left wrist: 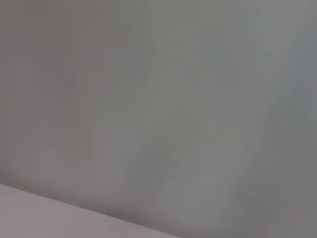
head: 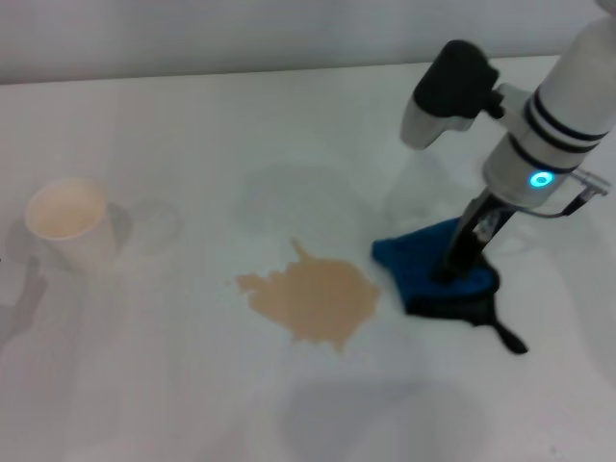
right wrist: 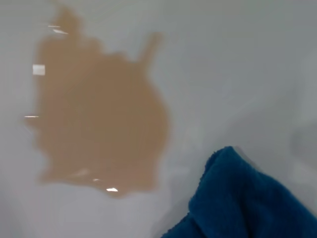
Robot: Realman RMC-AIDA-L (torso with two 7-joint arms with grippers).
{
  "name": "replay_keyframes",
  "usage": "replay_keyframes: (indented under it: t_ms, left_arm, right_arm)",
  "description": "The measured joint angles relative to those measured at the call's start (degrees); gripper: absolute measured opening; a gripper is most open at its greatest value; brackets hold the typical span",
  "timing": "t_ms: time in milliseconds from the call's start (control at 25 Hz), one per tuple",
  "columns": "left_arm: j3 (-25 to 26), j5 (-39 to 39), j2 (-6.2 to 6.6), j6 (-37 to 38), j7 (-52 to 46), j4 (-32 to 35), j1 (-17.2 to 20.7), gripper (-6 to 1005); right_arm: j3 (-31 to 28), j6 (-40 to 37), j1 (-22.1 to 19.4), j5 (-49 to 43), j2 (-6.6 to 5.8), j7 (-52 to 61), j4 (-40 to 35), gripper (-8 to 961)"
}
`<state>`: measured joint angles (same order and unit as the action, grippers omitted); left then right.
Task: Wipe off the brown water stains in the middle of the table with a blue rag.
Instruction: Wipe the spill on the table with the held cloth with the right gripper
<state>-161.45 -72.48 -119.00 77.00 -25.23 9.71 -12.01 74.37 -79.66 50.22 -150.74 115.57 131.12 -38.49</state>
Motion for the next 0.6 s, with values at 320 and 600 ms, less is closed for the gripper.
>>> replay_keyframes:
  t_ms: [320,600]
  left_arm:
    - [0.09,-0.45,0.04,0.00,-1.78,-0.24,-0.09,892]
    - [0.08,-0.48,0.09,0.00,-2.28,-0.36,-0.34,891]
  right_arm:
    - [14.16,-2.43,-5.02,13.92,0.22,-2.00,-9.67,95]
    - [24.99,1.41,-5.91,23.81,0.42,-3.32,-10.73,94]
